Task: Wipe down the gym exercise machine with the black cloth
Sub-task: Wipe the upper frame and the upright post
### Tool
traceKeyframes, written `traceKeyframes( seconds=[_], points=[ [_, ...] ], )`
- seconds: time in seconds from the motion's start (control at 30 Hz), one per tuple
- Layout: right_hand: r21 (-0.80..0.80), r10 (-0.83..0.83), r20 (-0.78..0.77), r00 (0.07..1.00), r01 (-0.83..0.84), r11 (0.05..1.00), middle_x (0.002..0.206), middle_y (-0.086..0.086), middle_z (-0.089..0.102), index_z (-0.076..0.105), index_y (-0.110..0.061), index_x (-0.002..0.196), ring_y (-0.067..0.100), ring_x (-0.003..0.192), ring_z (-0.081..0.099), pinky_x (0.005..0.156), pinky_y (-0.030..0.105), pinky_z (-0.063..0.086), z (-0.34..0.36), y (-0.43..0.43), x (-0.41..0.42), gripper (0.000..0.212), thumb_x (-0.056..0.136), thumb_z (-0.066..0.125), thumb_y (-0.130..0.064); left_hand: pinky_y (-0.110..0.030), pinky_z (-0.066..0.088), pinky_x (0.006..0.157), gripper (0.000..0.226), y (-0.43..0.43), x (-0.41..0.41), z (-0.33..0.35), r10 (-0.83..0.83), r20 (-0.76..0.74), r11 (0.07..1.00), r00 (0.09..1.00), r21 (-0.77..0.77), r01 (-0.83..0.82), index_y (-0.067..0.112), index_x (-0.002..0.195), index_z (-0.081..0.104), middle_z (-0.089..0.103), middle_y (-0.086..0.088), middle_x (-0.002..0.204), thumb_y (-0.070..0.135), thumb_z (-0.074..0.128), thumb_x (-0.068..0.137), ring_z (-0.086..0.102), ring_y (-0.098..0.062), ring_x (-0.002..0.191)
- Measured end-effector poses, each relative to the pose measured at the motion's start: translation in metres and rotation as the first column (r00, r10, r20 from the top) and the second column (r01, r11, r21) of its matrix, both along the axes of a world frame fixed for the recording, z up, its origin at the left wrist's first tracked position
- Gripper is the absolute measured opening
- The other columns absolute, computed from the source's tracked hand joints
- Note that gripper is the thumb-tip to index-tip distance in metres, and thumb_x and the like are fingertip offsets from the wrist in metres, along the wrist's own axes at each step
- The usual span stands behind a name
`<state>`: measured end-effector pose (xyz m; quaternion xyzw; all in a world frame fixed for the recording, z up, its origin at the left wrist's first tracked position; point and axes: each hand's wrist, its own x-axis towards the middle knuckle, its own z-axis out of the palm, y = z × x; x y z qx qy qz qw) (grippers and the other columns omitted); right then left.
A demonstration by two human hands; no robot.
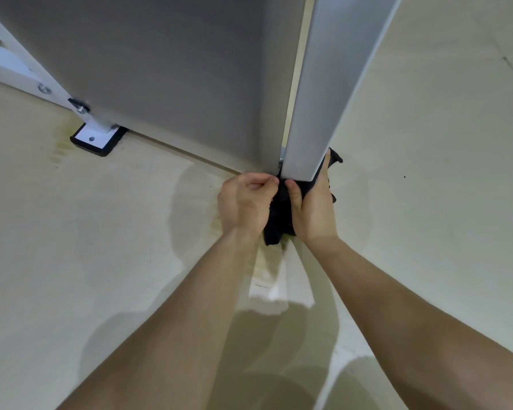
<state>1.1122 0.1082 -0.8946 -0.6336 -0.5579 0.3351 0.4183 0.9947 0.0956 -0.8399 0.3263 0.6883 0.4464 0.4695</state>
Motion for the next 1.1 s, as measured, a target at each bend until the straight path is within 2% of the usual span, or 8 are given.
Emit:
traceKeyframes(
  seconds=[0.1,0.23,0.43,0.6,0.7,0.83,1.0,1.1],
  points=[
    [0.104,-0.044,-0.055,0.998,0.049,0.993,0.149,0.002,0.046,0.003,-0.021,0.160,0.015,0.122,0.053,0.097,0.025,0.045,0.023,0.007,-0.002,0.086,0.094,0.056,-0.036,-0.027,0.059,0.071,0.005,-0.006,-0.002,0.001,0.008,0.033,1.000,0.999,-0.002,-0.008,0.013,0.089,0.077,0.076,-0.003,0.076,0.015,0.072,0.087,0.073,-0.013,0.071],
    [0.150,-0.070,-0.048,0.996,0.076,0.986,0.146,0.001,0.050,0.003,-0.018,0.160,0.006,0.109,0.054,0.085,0.005,0.042,0.023,0.011,-0.005,0.088,0.095,0.059,-0.039,-0.031,0.060,0.079,0.015,-0.015,-0.006,-0.010,-0.002,0.035,0.999,0.999,-0.048,0.004,0.023,0.079,0.074,0.076,0.001,0.074,0.012,0.070,0.088,0.073,-0.014,0.073],
    [-0.041,-0.040,0.052,0.998,0.042,0.998,0.140,0.000,0.055,0.006,-0.025,0.159,0.020,0.115,0.059,0.091,0.033,0.049,-0.028,-0.003,-0.003,0.079,0.097,0.055,-0.035,-0.038,0.059,0.089,0.020,-0.030,-0.011,-0.027,0.019,0.137,0.979,0.990,-0.204,0.010,0.024,0.081,0.073,0.076,-0.012,0.093,0.008,0.065,0.090,0.072,-0.030,0.096],
    [-0.093,0.006,0.131,0.991,0.007,0.996,0.133,0.001,0.059,0.002,-0.029,0.158,0.023,0.106,0.063,0.084,0.038,0.053,-0.041,-0.007,0.003,0.082,0.097,0.056,-0.027,-0.026,0.058,0.079,0.032,-0.030,-0.009,-0.027,-0.031,0.206,0.966,0.978,-0.246,0.082,0.012,0.126,0.066,0.072,-0.003,0.097,0.007,0.063,0.094,0.071,-0.023,0.100],
    [-0.085,0.034,0.155,0.987,-0.021,0.996,0.134,0.001,0.058,0.006,-0.024,0.157,0.022,0.109,0.062,0.088,0.044,0.054,-0.033,-0.006,0.007,0.081,0.095,0.056,-0.030,-0.022,0.057,0.077,0.034,-0.030,-0.007,-0.020,0.027,0.289,0.973,0.957,-0.228,0.041,0.011,0.128,0.065,0.071,0.000,0.095,0.005,0.061,0.095,0.071,-0.020,0.099],
    [-0.022,-0.070,0.077,0.995,0.071,0.997,0.137,-0.001,0.057,0.008,-0.020,0.157,0.018,0.113,0.059,0.091,0.035,0.050,-0.020,-0.002,-0.002,0.082,0.095,0.060,-0.031,-0.022,0.057,0.084,0.035,-0.023,-0.009,-0.016,0.099,0.378,0.984,0.921,-0.173,-0.035,0.011,0.130,0.063,0.073,-0.003,0.110,0.005,0.060,0.096,0.071,-0.015,0.100],
    [-0.062,-0.089,0.123,0.988,0.098,0.993,0.125,0.000,0.063,0.016,-0.021,0.155,0.021,0.102,0.063,0.081,0.035,0.051,-0.042,-0.006,-0.004,0.079,0.092,0.061,-0.035,-0.020,0.055,0.089,0.045,-0.027,-0.015,-0.036,-0.061,0.242,0.986,0.968,-0.138,0.097,0.009,0.136,0.058,0.070,-0.002,0.117,-0.003,0.056,0.093,0.066,-0.009,0.103],
    [-0.078,-0.069,0.213,0.975,0.087,0.993,0.118,-0.001,0.063,0.023,-0.021,0.152,0.019,0.095,0.063,0.070,0.033,0.049,-0.047,-0.008,-0.002,0.071,0.094,0.061,-0.034,-0.030,0.055,0.096,0.046,-0.028,-0.014,-0.047,-0.138,0.090,0.977,0.986,-0.151,0.151,0.013,0.135,0.058,0.068,-0.003,0.124,0.001,0.060,0.091,0.065,-0.012,0.108]
  ],
)
